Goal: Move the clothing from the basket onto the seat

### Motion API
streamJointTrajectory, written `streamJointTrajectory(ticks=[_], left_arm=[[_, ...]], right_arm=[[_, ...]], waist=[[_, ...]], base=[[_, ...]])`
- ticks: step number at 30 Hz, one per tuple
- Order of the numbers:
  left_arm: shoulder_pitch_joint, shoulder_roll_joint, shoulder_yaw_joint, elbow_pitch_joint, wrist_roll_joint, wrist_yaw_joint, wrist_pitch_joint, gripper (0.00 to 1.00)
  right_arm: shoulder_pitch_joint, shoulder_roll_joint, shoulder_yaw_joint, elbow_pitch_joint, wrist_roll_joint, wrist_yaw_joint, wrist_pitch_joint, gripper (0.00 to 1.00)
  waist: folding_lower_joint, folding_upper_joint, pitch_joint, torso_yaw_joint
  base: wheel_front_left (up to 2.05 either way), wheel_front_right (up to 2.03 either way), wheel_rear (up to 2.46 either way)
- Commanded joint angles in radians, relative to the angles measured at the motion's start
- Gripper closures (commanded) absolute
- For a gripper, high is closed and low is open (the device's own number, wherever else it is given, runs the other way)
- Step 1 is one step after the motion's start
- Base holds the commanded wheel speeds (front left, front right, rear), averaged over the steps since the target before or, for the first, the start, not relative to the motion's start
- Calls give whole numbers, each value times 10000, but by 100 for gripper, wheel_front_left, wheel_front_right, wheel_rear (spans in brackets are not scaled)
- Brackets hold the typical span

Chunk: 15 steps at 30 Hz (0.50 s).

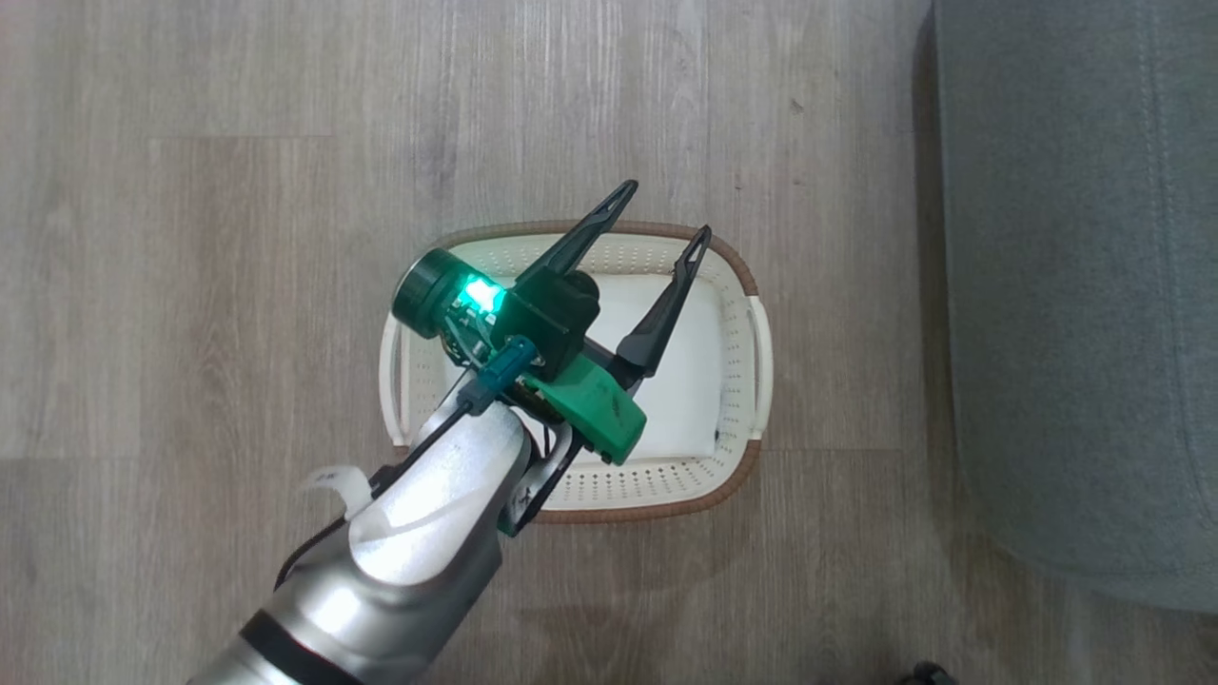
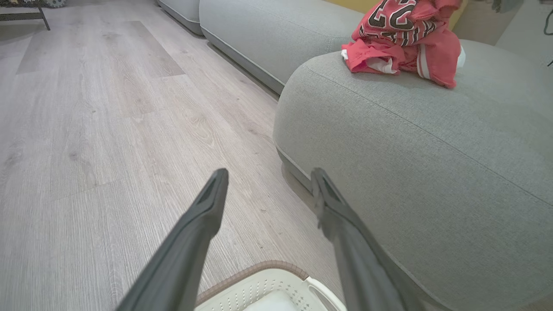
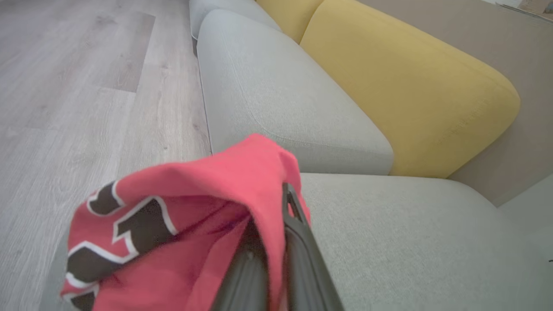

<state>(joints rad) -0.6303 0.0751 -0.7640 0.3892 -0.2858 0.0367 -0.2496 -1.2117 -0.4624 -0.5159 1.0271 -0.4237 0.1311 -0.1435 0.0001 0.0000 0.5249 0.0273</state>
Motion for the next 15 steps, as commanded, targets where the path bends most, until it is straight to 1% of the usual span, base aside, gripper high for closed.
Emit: streamJointTrajectory(ticks=[1, 3, 4, 5, 6, 7, 10, 15], left_arm=[[-211, 169, 288, -340, 109, 45, -122, 0], [-191, 209, 318, -324, 117, 62, -122, 0], [-176, 234, 337, -310, 116, 70, -122, 0], [-158, 259, 356, -298, 113, 79, -122, 0], [-137, 285, 378, -287, 106, 88, -122, 0], [-111, 314, 402, -277, 96, 98, -122, 0], [-3, 392, 474, -257, 49, 124, -122, 0], [171, 455, 574, -241, -55, 147, -122, 0]], right_arm=[[278, -64, -159, -178, -258, -4, -42, 100], [391, 64, -283, 43, -396, -4, -80, 100], [437, 133, -297, 205, -401, -4, -120, 83], [474, 182, -306, 368, -385, -4, -163, 55], [493, 231, -303, 527, -355, -4, -229, 6], [512, 270, -268, 686, -325, -4, -312, 0], [548, 347, -85, 1169, -167, -4, -545, 0], [662, 289, 299, 1720, 67, -4, -845, 0]], waist=[[-1, 0, 17, -116], [-1, 0, 4, -224], [-1, 0, -20, -290], [-1, 0, -44, -359], [-1, 0, -74, -433], [-1, 0, -111, -511], [-1, 0, -276, -739], [-1, 0, -664, -1016]], base=[[0, 0, 0], [0, 0, 0], [0, 0, 0], [0, 0, 0], [0, 0, 0], [0, 0, 0], [0, 0, 0], [0, 0, 0]])
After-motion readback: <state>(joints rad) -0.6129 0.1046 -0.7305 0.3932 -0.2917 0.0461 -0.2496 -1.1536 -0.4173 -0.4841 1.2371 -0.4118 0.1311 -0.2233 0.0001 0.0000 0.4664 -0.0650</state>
